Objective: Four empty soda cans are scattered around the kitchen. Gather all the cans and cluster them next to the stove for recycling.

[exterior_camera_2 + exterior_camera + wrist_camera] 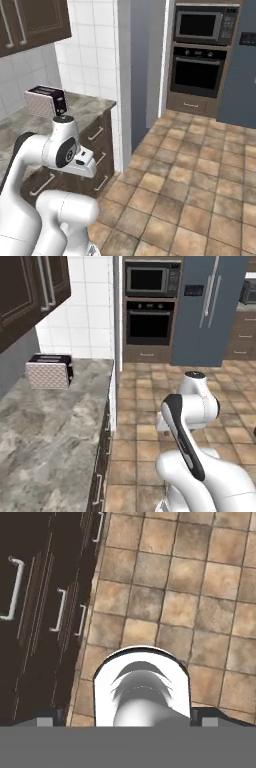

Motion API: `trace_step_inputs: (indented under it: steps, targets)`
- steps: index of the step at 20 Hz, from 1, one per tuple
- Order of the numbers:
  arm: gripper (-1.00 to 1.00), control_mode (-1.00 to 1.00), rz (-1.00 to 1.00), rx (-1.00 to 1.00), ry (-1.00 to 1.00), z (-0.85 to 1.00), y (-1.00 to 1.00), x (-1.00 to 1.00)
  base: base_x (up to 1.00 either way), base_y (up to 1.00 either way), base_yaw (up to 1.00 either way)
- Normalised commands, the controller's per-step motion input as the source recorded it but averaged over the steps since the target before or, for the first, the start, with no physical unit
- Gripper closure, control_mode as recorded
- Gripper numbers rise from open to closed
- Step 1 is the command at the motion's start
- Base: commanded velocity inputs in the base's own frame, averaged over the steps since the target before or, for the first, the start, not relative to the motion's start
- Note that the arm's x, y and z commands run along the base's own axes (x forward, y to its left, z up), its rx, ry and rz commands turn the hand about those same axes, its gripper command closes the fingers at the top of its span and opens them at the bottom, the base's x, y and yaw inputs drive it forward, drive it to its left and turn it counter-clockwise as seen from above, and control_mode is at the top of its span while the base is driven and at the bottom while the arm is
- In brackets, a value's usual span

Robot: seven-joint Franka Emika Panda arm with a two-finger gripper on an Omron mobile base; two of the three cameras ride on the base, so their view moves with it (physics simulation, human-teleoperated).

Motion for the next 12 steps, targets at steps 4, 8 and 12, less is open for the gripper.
trace_step_inputs:
  steps: [4, 8, 12]
  targets:
    - [-1.00, 1.00, 0.00, 0.00, 0.00, 0.00, 0.00, 0.00, 0.71, -1.00, -0.07]
    - [-1.00, 1.00, 0.00, 0.00, 0.00, 0.00, 0.00, 0.00, 0.88, -0.96, 0.08]
    - [-1.00, 1.00, 0.00, 0.00, 0.00, 0.00, 0.00, 0.00, 1.00, -0.86, 0.07]
